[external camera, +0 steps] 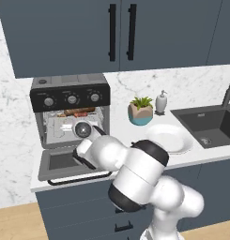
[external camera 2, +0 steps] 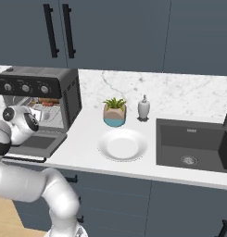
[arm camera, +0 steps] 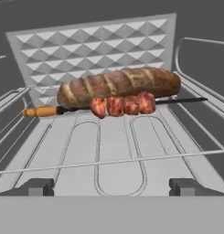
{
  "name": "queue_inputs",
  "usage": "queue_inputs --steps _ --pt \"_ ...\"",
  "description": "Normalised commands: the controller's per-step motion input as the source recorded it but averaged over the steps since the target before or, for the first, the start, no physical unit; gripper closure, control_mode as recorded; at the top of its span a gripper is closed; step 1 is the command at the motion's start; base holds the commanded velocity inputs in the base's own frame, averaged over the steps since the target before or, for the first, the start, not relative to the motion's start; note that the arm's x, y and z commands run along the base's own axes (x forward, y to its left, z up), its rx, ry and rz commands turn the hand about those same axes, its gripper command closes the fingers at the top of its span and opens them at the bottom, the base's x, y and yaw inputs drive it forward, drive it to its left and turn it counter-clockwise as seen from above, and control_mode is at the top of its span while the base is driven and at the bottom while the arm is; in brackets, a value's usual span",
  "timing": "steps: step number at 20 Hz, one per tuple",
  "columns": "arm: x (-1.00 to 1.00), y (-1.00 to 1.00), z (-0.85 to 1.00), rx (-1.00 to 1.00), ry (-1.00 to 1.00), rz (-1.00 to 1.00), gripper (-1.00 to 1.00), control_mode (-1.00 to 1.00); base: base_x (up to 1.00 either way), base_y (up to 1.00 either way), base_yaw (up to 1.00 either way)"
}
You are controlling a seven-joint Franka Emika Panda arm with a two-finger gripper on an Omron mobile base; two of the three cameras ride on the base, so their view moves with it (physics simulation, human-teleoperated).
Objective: Pick up the kebab skewer and baguette bread, and place them inside the toaster oven. Close the toaster oven door and start by setting the timer.
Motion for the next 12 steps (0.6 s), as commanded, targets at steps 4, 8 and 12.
queue_inputs --steps 4,8,12 --pt "-0.7 0.06 0.0 0.0 0.0 0.0 -1.0 -1.0 0.0 0.0 0.0" --pt "-0.91 0.1 0.0 0.0 0.0 0.0 -1.0 -1.0 0.0 0.0 0.0" --pt "-1.0 0.09 -0.05 0.0 0.0 0.0 -1.0 -1.0 0.0 0.0 0.0"
